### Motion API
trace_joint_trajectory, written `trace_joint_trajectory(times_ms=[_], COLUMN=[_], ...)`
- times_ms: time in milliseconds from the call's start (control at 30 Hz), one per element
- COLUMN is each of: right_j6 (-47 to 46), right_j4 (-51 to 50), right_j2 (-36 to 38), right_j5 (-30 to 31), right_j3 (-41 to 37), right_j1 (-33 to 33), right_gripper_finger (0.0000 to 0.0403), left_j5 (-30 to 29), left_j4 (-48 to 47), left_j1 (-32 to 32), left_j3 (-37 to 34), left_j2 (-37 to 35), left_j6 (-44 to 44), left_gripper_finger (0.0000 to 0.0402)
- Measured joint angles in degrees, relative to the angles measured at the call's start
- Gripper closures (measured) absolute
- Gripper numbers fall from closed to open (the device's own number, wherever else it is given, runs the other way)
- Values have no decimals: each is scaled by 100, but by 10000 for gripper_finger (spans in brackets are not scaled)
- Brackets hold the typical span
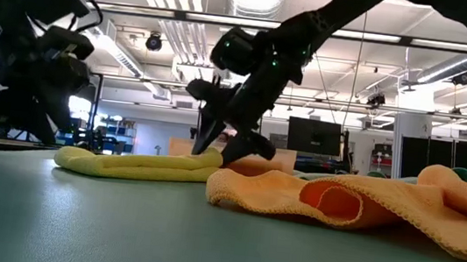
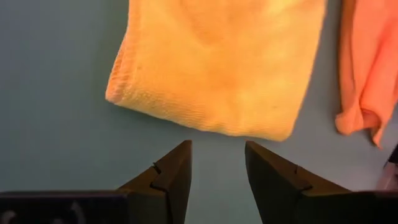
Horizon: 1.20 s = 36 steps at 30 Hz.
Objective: Fold microfiber towels
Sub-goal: Put the yellow towel into the orange bin
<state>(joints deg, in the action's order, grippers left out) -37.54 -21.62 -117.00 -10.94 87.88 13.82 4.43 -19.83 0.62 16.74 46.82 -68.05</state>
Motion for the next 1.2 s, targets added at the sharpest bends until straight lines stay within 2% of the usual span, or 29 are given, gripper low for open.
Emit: trace_joint_trajectory(times_ms=[200, 367, 600, 833, 1033, 1133, 1200], right_j6=[-2, -54, -152, -200, -195, -195, -192], right_j4=[169, 770, 750, 674, 690, 695, 695], right_j2=[-242, -467, -463, -461, -461, -459, -458], right_j5=[-114, -1023, -1121, -1282, -1222, -1218, -1216], right_j3=[1, 9, 8, 53, 61, 63, 66], right_j1=[11, 54, 54, -31, -144, -195, -221], right_gripper_finger=[195, 196, 229, 284, 307, 313, 318], left_j5=[-2, -33, -31, -175, -339, -451, -528], left_j4=[8, 149, 1064, 1278, 1634, 1684, 1687], left_j1=[0, 0, 0, -9, -9, -9, -9], left_j3=[-29, -41, -108, -103, -105, -70, -69], left_j2=[302, 664, 1306, 1858, 2151, 2236, 2256], left_j6=[-180, -193, -324, -369, -258, -173, -162], left_gripper_finger=[268, 268, 268, 268, 268, 281, 304])
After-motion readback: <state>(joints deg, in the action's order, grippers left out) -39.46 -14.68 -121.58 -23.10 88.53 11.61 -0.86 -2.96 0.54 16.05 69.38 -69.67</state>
